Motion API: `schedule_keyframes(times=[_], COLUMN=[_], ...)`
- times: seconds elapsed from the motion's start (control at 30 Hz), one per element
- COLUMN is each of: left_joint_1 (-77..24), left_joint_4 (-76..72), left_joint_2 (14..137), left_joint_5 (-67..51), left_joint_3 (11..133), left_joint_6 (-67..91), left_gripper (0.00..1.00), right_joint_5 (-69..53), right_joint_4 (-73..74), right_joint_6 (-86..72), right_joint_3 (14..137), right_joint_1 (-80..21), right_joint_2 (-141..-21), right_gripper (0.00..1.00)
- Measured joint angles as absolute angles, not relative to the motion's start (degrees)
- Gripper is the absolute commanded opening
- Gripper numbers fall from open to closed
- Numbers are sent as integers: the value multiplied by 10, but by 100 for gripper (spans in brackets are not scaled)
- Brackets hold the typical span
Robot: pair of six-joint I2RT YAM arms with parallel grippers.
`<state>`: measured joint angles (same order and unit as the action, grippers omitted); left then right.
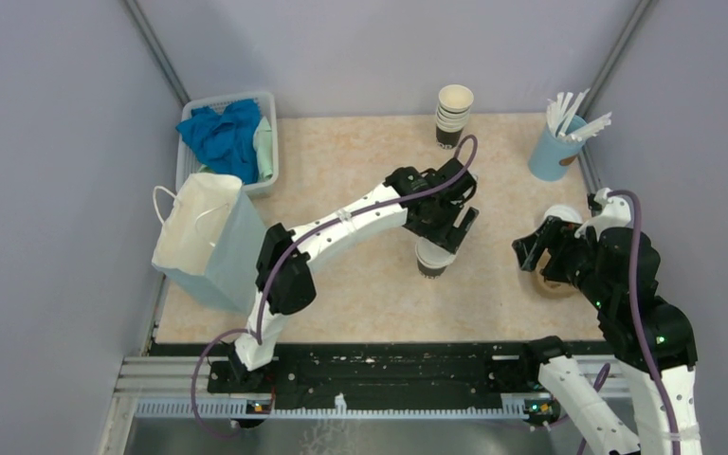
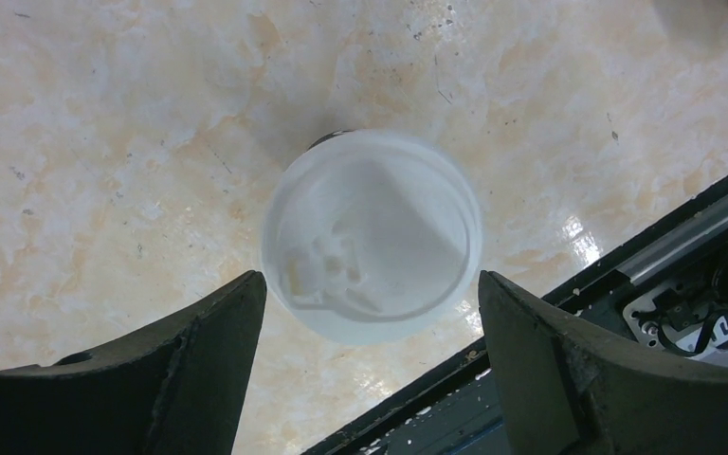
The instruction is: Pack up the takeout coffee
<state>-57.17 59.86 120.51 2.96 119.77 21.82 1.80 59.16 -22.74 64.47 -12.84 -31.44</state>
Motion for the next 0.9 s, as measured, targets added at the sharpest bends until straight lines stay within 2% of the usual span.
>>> schedule_keyframes(times=[0.6, 0.77, 0.9], left_joint_1=[-572, -572, -571], left_joint_4=[618, 622, 622], left_joint_2=[1233, 1232, 1216], left_joint_5=[42, 48, 56], left_joint_3=[1227, 1227, 1214], left_joint_6=[224, 226, 227], left_gripper=[88, 89, 94], right_joint_5=[8, -29, -52], right_joint_4=[580, 553, 531], right_joint_6=[-235, -249, -254], right_joint_3=[615, 596, 596], right_joint_1=[-128, -128, -121], right_joint_2=[-323, -392, -469], right_gripper=[78, 80, 80])
